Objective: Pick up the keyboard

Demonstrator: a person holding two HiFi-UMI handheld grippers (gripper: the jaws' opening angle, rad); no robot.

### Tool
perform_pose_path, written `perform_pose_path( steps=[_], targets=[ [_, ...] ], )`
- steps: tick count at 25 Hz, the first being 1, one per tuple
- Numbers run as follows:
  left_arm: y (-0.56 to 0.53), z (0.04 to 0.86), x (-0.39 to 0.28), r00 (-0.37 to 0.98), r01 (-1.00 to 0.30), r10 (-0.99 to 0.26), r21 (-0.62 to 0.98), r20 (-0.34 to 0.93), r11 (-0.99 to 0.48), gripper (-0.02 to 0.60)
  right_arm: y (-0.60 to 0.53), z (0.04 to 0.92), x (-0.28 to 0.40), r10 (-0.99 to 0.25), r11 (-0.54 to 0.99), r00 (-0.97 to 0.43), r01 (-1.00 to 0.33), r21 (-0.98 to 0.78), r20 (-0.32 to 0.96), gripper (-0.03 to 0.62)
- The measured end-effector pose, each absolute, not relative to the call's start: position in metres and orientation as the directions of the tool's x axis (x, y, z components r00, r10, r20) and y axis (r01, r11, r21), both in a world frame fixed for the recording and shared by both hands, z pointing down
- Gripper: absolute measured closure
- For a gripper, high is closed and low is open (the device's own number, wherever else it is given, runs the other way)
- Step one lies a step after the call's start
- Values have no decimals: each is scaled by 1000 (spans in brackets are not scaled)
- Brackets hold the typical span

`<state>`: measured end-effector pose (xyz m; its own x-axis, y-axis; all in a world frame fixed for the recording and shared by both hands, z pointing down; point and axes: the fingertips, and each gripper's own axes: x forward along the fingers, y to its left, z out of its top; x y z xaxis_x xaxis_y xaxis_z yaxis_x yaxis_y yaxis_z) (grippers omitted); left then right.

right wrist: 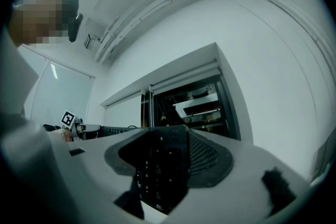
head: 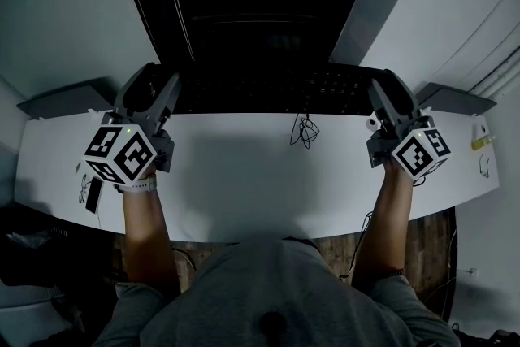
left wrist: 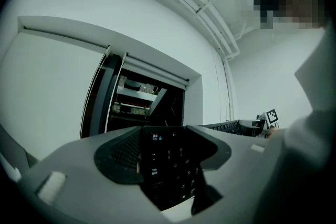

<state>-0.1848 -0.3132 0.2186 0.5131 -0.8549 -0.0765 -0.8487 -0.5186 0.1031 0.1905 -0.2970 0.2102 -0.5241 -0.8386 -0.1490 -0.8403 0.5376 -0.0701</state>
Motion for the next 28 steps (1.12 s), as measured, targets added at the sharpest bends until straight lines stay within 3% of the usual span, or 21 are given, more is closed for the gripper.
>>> perform_pose_path(
  steps=[28],
  targets=[
    [-318,228,-181,514,-848,-856,118,-57,-517,333,-305,223,197,-837,543,-529,-833,-101,-138,359]
  ],
)
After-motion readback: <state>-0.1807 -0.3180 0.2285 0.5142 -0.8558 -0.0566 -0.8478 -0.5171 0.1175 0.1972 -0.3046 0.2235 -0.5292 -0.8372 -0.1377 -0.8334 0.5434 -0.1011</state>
